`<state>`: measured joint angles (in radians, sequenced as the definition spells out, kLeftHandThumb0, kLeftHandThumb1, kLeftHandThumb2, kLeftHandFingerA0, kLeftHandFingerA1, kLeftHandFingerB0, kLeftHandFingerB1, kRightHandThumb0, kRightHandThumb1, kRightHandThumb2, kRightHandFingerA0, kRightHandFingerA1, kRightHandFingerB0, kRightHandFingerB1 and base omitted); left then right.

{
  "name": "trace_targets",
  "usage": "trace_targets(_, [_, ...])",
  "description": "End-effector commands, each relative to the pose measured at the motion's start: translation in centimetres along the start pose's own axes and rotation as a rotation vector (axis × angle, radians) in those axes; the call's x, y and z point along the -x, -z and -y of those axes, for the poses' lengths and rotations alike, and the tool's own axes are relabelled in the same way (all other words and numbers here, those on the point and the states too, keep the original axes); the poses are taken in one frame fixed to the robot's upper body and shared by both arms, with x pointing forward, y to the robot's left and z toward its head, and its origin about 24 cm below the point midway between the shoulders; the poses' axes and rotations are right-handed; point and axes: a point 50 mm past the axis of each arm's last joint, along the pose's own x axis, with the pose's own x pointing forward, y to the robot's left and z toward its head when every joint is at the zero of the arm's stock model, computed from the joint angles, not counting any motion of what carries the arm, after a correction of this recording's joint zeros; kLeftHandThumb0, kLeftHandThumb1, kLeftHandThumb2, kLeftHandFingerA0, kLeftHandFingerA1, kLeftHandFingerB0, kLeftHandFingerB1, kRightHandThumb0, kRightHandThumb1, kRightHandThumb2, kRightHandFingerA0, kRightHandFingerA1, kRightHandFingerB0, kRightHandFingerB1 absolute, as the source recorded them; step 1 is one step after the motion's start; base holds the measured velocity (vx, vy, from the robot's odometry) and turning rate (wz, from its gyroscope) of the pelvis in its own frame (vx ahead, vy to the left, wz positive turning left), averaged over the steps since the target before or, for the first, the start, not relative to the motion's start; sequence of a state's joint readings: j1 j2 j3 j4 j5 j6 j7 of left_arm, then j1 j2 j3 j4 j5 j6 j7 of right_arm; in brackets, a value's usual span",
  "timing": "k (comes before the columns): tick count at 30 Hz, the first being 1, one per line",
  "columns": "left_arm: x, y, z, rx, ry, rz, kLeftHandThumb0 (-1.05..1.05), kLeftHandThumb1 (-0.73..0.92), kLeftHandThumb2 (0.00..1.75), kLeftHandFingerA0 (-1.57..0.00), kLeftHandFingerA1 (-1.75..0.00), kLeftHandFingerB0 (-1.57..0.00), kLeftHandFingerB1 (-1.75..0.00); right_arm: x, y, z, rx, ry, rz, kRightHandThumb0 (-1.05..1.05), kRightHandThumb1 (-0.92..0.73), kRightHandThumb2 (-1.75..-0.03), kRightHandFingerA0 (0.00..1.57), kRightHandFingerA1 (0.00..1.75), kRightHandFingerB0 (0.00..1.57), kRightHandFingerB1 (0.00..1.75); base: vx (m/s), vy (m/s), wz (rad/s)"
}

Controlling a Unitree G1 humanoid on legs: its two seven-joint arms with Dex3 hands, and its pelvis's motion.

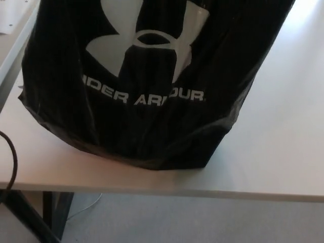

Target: A plastic bag is kept infront of the robot in the middle of the desk and the robot uses both its hands to grab it from the top and lifts it up and then releases it.

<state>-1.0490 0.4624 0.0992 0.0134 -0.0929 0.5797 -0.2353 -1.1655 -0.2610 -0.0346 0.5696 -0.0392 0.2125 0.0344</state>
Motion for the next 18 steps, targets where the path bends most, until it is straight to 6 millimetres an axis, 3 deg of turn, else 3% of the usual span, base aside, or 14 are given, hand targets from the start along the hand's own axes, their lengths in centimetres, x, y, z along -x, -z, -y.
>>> trace_targets(1, [-0.1, 6.6, 0.7, -0.242, 0.010, -0.225, -0.66, 0.74, 0.66, -0.10, -0.33, -0.10, -0.20, -2.1, -0.4, -0.9, 0.176, 0.014, -0.118, -0.61, -0.65, -0.59, 0.62, 0.58, 0.31, 0.37, 0.00, 0.000, 0.00])
trace_targets(2, [0.1, 7.6, 0.7, -0.283, 0.021, -0.244, -0.72, 0.53, 0.92, 0.00, -0.21, -0.04, -0.24, -2.3, -0.2, -1.1, 0.125, -0.053, -0.159, -0.72, -0.63, -0.59, 0.19, 0.38, 0.04, 0.24, 0.00, 0.000, 0.00])
trace_targets(5, [0.9, 10.0, 0.5, -0.302, 0.043, -0.301, -0.78, 0.58, 0.95, 0.00, -0.18, 0.00, -0.19, -2.4, 0.5, -1.7, -0.026, -0.137, -0.190, -0.79, -0.49, -0.85, 0.09, 0.47, 0.04, 0.16, 0.00, 0.000, 0.00])
trace_targets(7, [1.4, 10.5, 0.2, -0.313, 0.055, -0.337, -0.75, 0.56, 0.92, -0.05, -0.27, -0.05, -0.22, -2.5, 0.8, -1.4, 0.002, -0.142, -0.204, -0.84, -0.50, -0.93, 0.01, 0.31, 0.00, 0.09, 0.00, 0.000, 0.00])
trace_targets(8, [1.7, 10.7, 0.0, -0.299, 0.061, -0.345, -0.65, 0.73, 0.65, -0.08, -0.29, -0.08, -0.18, -2.4, 1.0, -1.3, 0.018, -0.146, -0.220, -0.85, -0.52, -0.95, 0.00, 0.40, 0.00, 0.09, 0.00, 0.000, 0.00])
trace_targets(9, [2.0, 11.0, -0.3, -0.283, 0.064, -0.352, -0.65, 0.73, 0.65, -0.08, -0.29, -0.08, -0.18, -2.4, 1.2, -1.2, 0.046, -0.147, -0.237, -0.85, -0.52, -0.95, 0.00, 0.40, 0.00, 0.09, 0.00, 0.000, 0.00])
trace_targets(10, [2.4, 11.1, -0.5, -0.271, 0.059, -0.371, -0.65, 0.72, 0.63, -0.19, -0.39, -0.08, -0.18, -2.3, 1.5, -1.0, 0.044, -0.161, -0.243, -0.95, -0.57, -0.96, 0.01, 0.22, 0.00, 0.00, 0.00, 0.000, 0.00])
trace_targets(11, [2.8, 11.3, -0.7, -0.282, 0.062, -0.374, -0.66, 0.76, 0.63, -0.28, -0.44, -0.02, -0.24, -2.2, 1.7, -1.0, 0.045, -0.167, -0.251, -0.89, -0.57, -0.95, 0.04, 0.49, 0.08, 0.12, 0.00, 0.000, 0.00])
trace_targets(12, [3.5, 11.7, -1.1, -0.310, 0.069, -0.375, -0.71, 0.58, 0.93, -0.05, -0.45, 0.00, -0.22, -2.0, 2.0, -0.8, 0.035, -0.171, -0.267, -0.81, -0.54, -0.91, 0.32, 0.56, 0.07, 0.36, 0.00, 0.000, 0.00])
trace_targets(13, [3.8, 11.9, -1.3, -0.323, 0.070, -0.374, -0.71, 0.58, 0.93, -0.05, -0.45, 0.00, -0.22, -2.0, 2.1, -0.6, 0.021, -0.169, -0.275, -0.81, -0.54, -0.91, 0.32, 0.56, 0.07, 0.36, 0.00, 0.000, 0.00])
trace_targets(14, [4.6, 12.1, -1.7, -0.366, 0.069, -0.366, -0.67, 0.60, 0.96, -0.01, -0.27, -0.05, -0.26, -1.7, 2.6, -0.2, 0.004, -0.170, -0.271, -0.77, -0.52, -0.91, 0.73, 0.68, 0.37, 0.52, 0.00, 0.000, 0.00])
trace_targets(15, [5.3, 12.1, -2.1, -0.378, 0.069, -0.350, -0.68, 0.81, 0.66, -0.04, -0.26, -0.07, -0.21, -1.4, 2.9, 0.2, 0.043, -0.169, -0.235, -0.75, -0.71, -0.62, 0.96, 0.76, 0.74, 0.53, 0.00, 0.000, 0.00])
trace_targets(16, [6.4, 12.0, -2.5, -0.392, 0.070, -0.325, -0.70, 0.65, 1.01, -0.01, -0.30, -0.03, -0.25, -0.8, 3.2, 0.6, 0.136, -0.166, -0.157, -0.67, -0.73, -0.62, 0.91, 0.70, 0.80, 0.53, 0.00, 0.000, 0.00])
trace_targets(18, [7.7, 11.9, -2.6, -0.387, 0.079, -0.306, -0.73, 0.66, 1.00, 0.00, -0.28, -0.08, -0.23, 0.3, 3.3, 0.8, 0.202, -0.165, -0.075, -0.64, -0.71, -0.61, 0.97, 0.80, 0.87, 0.58, 0.00, 0.000, 0.00])
